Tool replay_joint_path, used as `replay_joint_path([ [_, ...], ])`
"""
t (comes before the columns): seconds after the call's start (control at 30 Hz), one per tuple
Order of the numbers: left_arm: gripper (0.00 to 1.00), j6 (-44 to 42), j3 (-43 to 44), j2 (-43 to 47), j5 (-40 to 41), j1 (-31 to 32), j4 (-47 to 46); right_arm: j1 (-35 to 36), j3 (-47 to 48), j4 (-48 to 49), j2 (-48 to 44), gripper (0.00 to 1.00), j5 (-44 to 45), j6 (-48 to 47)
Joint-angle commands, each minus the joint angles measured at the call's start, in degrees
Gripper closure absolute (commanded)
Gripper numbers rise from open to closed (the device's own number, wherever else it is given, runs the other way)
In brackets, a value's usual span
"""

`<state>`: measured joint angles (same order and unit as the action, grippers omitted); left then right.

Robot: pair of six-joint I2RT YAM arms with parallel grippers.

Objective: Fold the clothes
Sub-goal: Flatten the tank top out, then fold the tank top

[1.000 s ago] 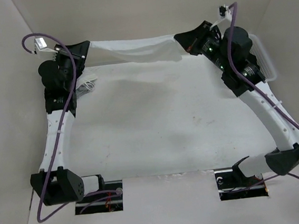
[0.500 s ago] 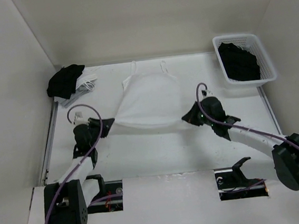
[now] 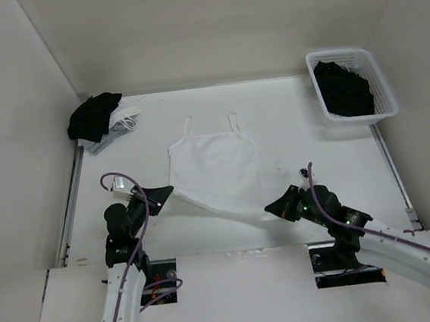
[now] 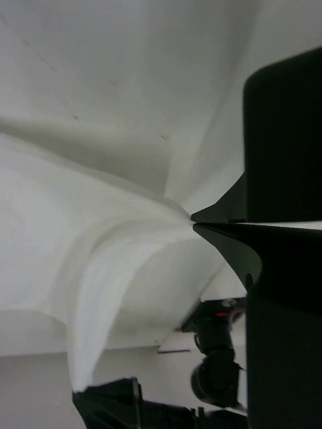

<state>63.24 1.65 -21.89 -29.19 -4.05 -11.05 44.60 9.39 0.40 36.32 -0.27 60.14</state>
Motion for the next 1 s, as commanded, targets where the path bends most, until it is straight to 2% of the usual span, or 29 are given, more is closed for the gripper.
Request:
replay_joint_path([
  [0.0, 0.98, 1.7, -3.1, 4.4, -0.3, 2.7, 8.9, 5.4, 0.3, -9.9, -6.9, 0.97, 4.7, 6.4],
  [0.07, 0.98, 1.4, -0.8, 6.1, 1.9, 3.0, 11.0, 7.0, 2.7, -13.1, -8.5, 0.97, 7.2, 6.5],
  [0.13, 0.98, 0.8, 2.5, 5.5, 6.1, 3.3, 10.9, 6.7, 6.5, -13.6, -6.2, 0.97, 7.7, 4.0],
  [0.3, 0.96, 1.4, 7.9, -0.2, 14.3, 3.4, 5.0, -1.5, 15.9, -8.2, 6.0, 0.97, 5.7, -6.2],
  [0.37, 0.96, 1.7, 9.4, -4.5, 16.3, 2.8, 1.6, -7.1, 19.1, -5.0, 12.3, 0.97, 2.7, -9.9],
  [0.5, 0.96, 2.8, 11.6, -15.9, 19.4, 2.0, -6.7, -16.8, 23.9, 2.7, 22.6, 0.97, -4.1, -12.6],
  [0.63, 0.96, 4.1, 15.5, -31.7, 21.7, 2.9, -17.5, -23.5, 29.5, 8.1, 33.3, 0.97, -8.8, -13.1],
  [0.8, 0.96, 4.7, 23.8, -53.5, 23.8, 5.8, -29.2, -27.9, 36.7, 12.9, 46.0, 0.97, -12.5, -12.1],
  [0.97, 0.96, 6.5, 33.5, -69.6, 24.2, 7.3, -34.7, -30.5, 44.3, 14.9, 56.9, 0.97, -14.4, -11.1],
])
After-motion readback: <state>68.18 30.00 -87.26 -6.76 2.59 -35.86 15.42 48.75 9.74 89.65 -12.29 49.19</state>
